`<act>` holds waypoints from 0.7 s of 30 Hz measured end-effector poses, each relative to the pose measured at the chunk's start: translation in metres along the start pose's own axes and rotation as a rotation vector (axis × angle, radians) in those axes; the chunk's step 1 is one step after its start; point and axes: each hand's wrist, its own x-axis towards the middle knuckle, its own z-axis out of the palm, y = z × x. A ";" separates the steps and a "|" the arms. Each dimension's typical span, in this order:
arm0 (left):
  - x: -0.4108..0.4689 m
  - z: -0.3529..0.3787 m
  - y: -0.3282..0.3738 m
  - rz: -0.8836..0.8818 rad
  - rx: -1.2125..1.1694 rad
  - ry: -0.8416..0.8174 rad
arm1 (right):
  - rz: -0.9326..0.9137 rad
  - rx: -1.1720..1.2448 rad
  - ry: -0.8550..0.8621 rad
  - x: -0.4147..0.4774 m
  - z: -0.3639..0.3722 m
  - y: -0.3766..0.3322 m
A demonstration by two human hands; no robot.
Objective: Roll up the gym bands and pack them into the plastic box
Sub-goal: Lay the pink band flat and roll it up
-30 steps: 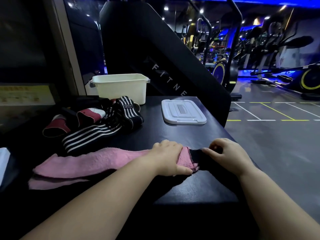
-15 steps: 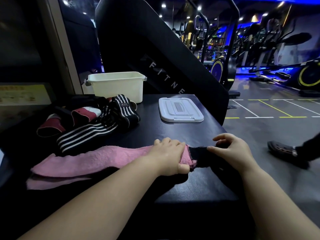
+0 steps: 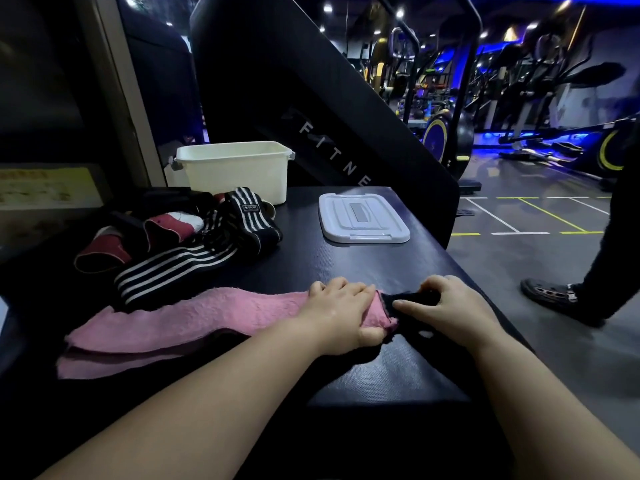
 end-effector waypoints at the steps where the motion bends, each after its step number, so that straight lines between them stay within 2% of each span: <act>1: 0.000 0.000 0.000 0.002 -0.009 -0.007 | -0.005 0.004 0.009 0.000 0.001 -0.001; 6: -0.001 0.000 -0.001 -0.010 -0.060 -0.021 | -0.047 0.074 0.077 0.000 0.004 -0.003; 12: -0.005 0.001 -0.007 -0.056 -0.165 0.037 | -0.117 0.153 0.157 0.006 0.009 0.002; 21: -0.006 -0.002 -0.017 -0.004 -0.083 -0.066 | -0.071 0.174 0.216 0.009 0.006 0.003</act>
